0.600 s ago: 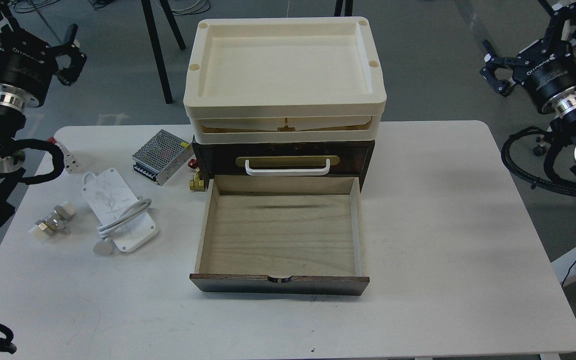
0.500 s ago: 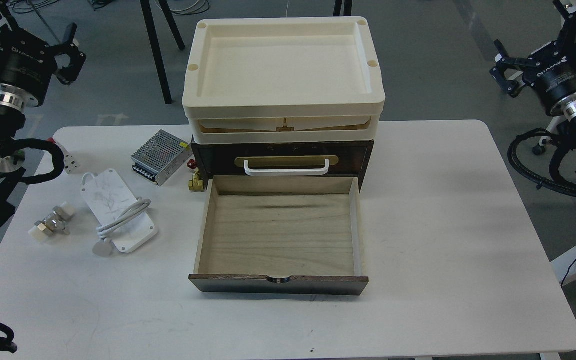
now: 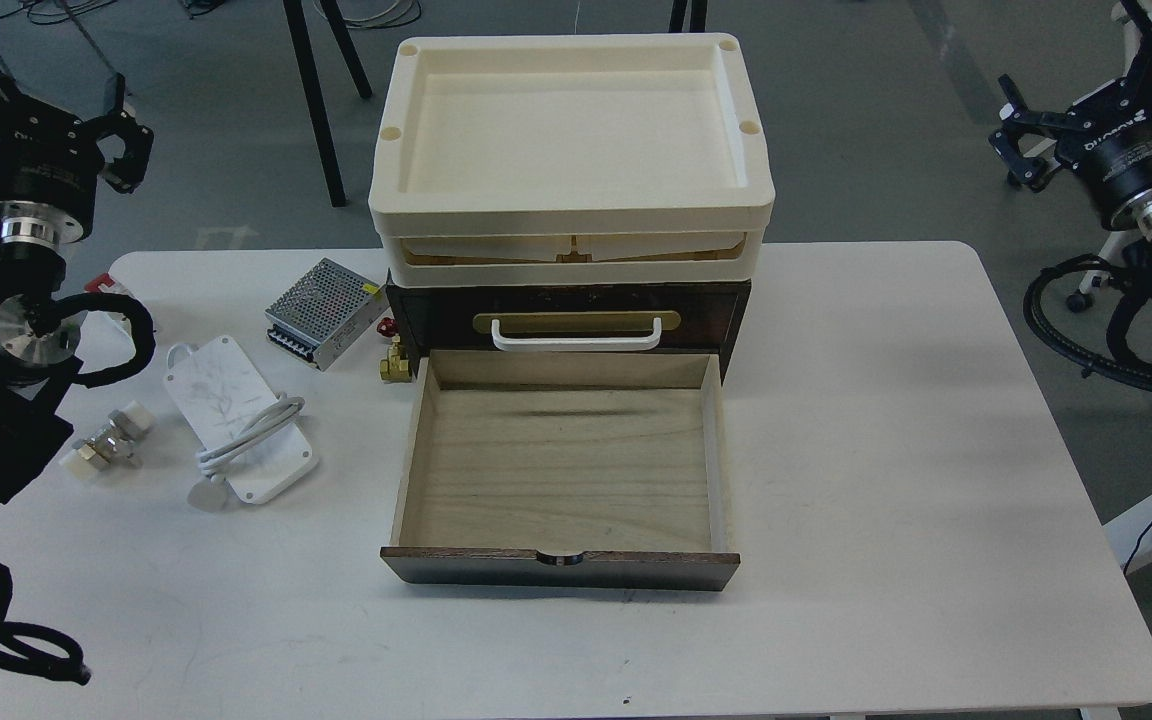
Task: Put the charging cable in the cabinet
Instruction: 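Move the left gripper down toward the white charger with coiled cable, then grasp the white charger and its coiled cable with the left gripper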
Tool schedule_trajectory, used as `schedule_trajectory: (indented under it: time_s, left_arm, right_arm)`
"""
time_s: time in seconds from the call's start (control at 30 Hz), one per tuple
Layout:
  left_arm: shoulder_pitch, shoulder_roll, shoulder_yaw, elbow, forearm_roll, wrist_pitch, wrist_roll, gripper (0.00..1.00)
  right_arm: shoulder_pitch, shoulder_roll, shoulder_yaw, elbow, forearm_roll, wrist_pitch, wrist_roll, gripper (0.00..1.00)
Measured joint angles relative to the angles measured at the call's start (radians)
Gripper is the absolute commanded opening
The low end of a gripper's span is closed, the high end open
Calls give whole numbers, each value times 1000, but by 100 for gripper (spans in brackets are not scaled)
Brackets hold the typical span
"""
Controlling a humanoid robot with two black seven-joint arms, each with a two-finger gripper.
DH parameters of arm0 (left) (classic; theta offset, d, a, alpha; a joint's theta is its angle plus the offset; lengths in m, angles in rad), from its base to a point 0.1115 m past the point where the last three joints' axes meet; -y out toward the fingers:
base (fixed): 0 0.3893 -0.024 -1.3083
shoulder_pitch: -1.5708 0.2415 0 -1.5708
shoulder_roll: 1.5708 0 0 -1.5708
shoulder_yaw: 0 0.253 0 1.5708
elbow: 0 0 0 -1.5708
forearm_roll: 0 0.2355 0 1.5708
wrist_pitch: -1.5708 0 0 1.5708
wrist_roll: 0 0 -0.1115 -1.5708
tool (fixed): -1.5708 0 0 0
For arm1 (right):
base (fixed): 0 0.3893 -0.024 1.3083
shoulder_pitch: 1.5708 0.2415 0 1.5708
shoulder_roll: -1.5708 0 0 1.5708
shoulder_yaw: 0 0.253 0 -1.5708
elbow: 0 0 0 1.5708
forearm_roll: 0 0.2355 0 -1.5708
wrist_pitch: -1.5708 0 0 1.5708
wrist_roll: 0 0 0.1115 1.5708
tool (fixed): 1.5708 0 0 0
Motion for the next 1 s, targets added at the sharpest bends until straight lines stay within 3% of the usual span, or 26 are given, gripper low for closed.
schedule_trajectory:
  time_s: [0.1, 0.27, 0.37, 0.53, 0.63, 0.73, 0.83, 1.0]
  left_arm:
    - [5, 61, 9, -175, 15, 0, 0, 100]
    - [17, 283, 25, -602, 190, 0, 0, 100]
    - [17, 412, 31, -818, 439, 0, 0, 100]
    - [23, 600, 170, -1014, 958, 0, 0, 98]
    - [20, 687, 295, -1043, 1273, 22, 0, 98]
    - [25, 719, 399, -1013, 1587, 145, 0, 98]
    - [26, 725, 499, -934, 1870, 210, 0, 97]
    - [26, 643, 553, -744, 2030, 230, 0, 93]
  right_arm:
    - [4, 0, 0, 1, 0, 0, 0, 100]
    - [-1, -1, 1, 0, 0, 0, 0, 100]
    - [-6, -1, 2, -1, 0, 0, 0, 100]
    - [-17, -1, 2, -1, 0, 0, 0, 100]
    - [-24, -5, 2, -2, 0, 0, 0, 100]
    - [-31, -12, 3, -1, 1, 0, 1, 100]
    - [-37, -13, 9, -1, 2, 0, 1, 100]
    - [-47, -14, 20, 1, 2, 0, 2, 100]
